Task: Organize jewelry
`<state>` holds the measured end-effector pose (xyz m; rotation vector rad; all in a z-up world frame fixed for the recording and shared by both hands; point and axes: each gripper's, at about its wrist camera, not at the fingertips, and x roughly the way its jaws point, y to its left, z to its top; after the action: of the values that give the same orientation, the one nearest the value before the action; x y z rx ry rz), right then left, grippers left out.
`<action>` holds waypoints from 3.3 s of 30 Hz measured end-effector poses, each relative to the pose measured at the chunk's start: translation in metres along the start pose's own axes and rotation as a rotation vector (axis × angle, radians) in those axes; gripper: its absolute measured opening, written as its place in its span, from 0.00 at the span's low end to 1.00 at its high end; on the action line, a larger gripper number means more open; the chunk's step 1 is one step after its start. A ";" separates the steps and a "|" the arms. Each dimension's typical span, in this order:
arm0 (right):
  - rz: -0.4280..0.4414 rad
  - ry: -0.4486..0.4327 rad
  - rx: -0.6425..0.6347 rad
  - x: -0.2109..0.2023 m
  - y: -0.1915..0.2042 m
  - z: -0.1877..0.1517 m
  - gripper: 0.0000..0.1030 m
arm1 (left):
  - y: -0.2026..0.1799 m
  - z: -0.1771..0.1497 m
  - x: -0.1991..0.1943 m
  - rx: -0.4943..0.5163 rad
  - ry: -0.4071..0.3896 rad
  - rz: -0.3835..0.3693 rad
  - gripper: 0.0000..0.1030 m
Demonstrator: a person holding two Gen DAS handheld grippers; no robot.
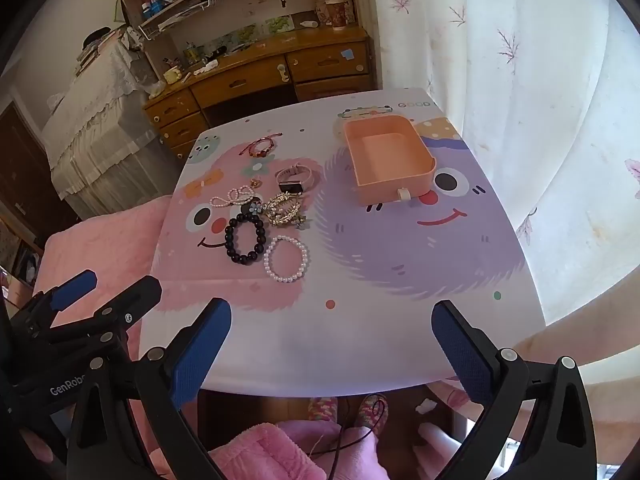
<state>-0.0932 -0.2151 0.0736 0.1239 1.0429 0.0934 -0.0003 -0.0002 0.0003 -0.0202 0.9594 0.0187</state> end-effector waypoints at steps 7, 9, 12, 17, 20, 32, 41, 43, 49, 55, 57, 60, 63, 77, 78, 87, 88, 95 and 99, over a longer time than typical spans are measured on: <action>-0.002 -0.007 0.005 0.002 -0.003 -0.001 0.99 | -0.005 0.000 -0.001 -0.003 0.006 -0.005 0.99; -0.001 -0.010 0.007 0.001 -0.008 -0.006 0.99 | 0.001 0.002 -0.003 -0.003 0.011 -0.015 0.99; 0.002 -0.007 0.009 0.000 -0.011 -0.005 0.99 | 0.003 0.002 -0.005 -0.010 0.010 -0.015 0.99; 0.002 0.002 0.000 -0.001 -0.011 -0.001 0.99 | -0.006 -0.001 -0.006 -0.014 0.003 0.006 0.99; 0.000 0.006 -0.006 0.000 -0.010 0.001 0.99 | -0.008 0.000 -0.008 -0.016 -0.004 0.011 0.99; 0.003 0.003 -0.011 0.003 -0.012 0.005 0.99 | -0.010 0.001 -0.012 -0.014 -0.015 0.018 0.99; 0.003 0.002 -0.012 0.003 -0.012 0.006 0.99 | -0.009 0.000 -0.013 -0.014 -0.013 0.015 0.99; 0.003 0.002 -0.012 0.003 -0.012 0.006 0.99 | -0.010 0.000 -0.011 -0.016 -0.014 0.016 0.99; 0.004 0.002 -0.013 0.003 -0.013 0.007 0.99 | -0.010 0.000 -0.011 -0.016 -0.012 0.017 0.99; -0.004 -0.008 -0.020 0.001 -0.015 0.011 0.99 | -0.012 0.003 -0.012 -0.021 -0.011 0.015 0.99; -0.012 -0.017 -0.026 0.001 -0.015 0.014 0.99 | -0.014 0.003 -0.012 -0.019 -0.014 0.010 0.99; -0.014 -0.026 -0.040 0.001 -0.012 0.016 0.99 | -0.015 0.004 -0.009 -0.013 -0.010 0.013 0.99; -0.015 -0.022 -0.051 0.004 -0.008 0.015 0.99 | -0.016 0.005 -0.006 -0.024 -0.003 0.010 0.99; -0.019 -0.026 -0.054 0.007 -0.004 0.018 0.99 | -0.004 0.013 -0.001 -0.033 -0.010 0.007 0.99; -0.020 -0.026 -0.054 0.007 -0.003 0.019 0.99 | -0.005 0.014 -0.001 -0.033 -0.012 0.008 0.99; -0.022 -0.029 -0.054 0.010 0.000 0.026 0.99 | -0.002 0.022 0.002 -0.027 -0.021 0.006 0.99; -0.022 -0.030 -0.054 0.010 0.000 0.028 0.99 | -0.002 0.023 0.002 -0.028 -0.020 0.006 0.99; -0.019 -0.021 -0.056 0.012 0.003 0.030 0.99 | 0.003 0.022 0.004 -0.038 -0.009 -0.001 0.99; -0.016 -0.013 -0.059 0.013 0.009 0.025 0.99 | 0.006 0.020 0.005 -0.040 -0.003 -0.004 0.99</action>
<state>-0.0647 -0.2057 0.0761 0.0629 1.0273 0.1083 0.0190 0.0066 0.0072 -0.0591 0.9561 0.0338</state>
